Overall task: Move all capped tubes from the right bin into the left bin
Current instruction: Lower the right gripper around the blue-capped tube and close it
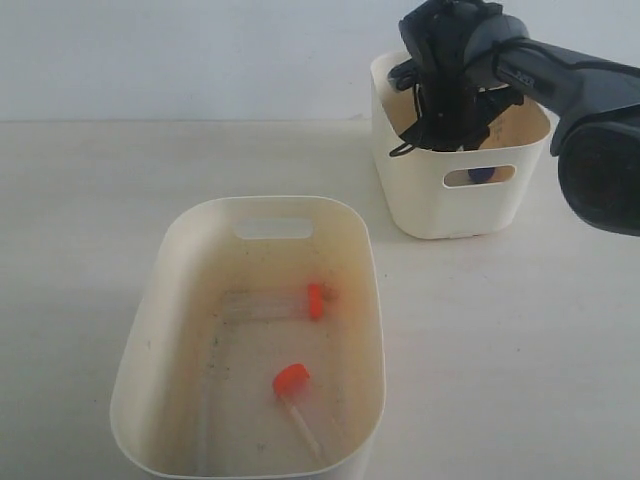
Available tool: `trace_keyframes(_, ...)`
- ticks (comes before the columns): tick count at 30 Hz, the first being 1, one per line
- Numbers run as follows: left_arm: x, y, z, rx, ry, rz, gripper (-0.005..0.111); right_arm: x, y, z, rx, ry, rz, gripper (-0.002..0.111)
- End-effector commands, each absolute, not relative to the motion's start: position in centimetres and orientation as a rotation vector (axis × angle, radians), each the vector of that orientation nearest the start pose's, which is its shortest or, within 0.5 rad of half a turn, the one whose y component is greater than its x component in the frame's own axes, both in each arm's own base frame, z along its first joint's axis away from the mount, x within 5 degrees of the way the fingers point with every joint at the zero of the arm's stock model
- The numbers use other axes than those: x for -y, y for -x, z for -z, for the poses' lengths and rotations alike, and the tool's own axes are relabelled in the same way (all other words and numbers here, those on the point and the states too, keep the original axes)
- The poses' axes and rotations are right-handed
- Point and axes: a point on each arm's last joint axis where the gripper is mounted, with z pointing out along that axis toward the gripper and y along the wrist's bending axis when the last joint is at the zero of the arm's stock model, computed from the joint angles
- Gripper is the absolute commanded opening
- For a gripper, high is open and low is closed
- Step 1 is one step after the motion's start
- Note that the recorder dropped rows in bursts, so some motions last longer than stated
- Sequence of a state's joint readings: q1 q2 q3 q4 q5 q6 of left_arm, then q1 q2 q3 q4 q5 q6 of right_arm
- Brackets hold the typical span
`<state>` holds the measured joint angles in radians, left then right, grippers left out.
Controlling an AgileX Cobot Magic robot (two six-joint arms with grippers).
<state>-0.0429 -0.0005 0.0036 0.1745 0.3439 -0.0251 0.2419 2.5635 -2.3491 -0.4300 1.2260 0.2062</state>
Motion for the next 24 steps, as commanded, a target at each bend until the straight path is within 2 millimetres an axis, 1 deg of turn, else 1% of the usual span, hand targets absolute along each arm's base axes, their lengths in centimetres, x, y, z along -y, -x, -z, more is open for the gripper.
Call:
trace_keyframes(1,-0.3,-5.4,-18.3,-1.816,-0.119,-0.115,0.004,-8.6,-52.4,-15.4,-2.780,0.106,0.510,0.077)
trace_keyframes(2,-0.3,-5.4,-18.3,-1.816,-0.119,-0.115,0.004,-8.6,-52.5,-15.2,-2.782,0.104,0.510,0.083)
trace_keyframes(3,-0.3,-5.4,-18.3,-1.816,-0.119,-0.115,0.004,-8.6,-52.5,-15.1,-2.785,0.101,0.511,0.084)
trace_keyframes(13,-0.3,-5.4,-18.3,-1.816,-0.119,-0.115,0.004,-8.5,-52.5,-13.3,-2.811,0.088,0.529,0.083)
trace_keyframes(21,-0.3,-5.4,-18.3,-1.816,-0.119,-0.115,0.004,-8.4,-52.6,-11.2,-2.837,0.101,0.567,0.083)
trace_keyframes(24,-0.3,-5.4,-18.3,-1.816,-0.119,-0.115,0.004,-8.4,-52.6,-10.9,-2.837,0.062,0.570,0.076)
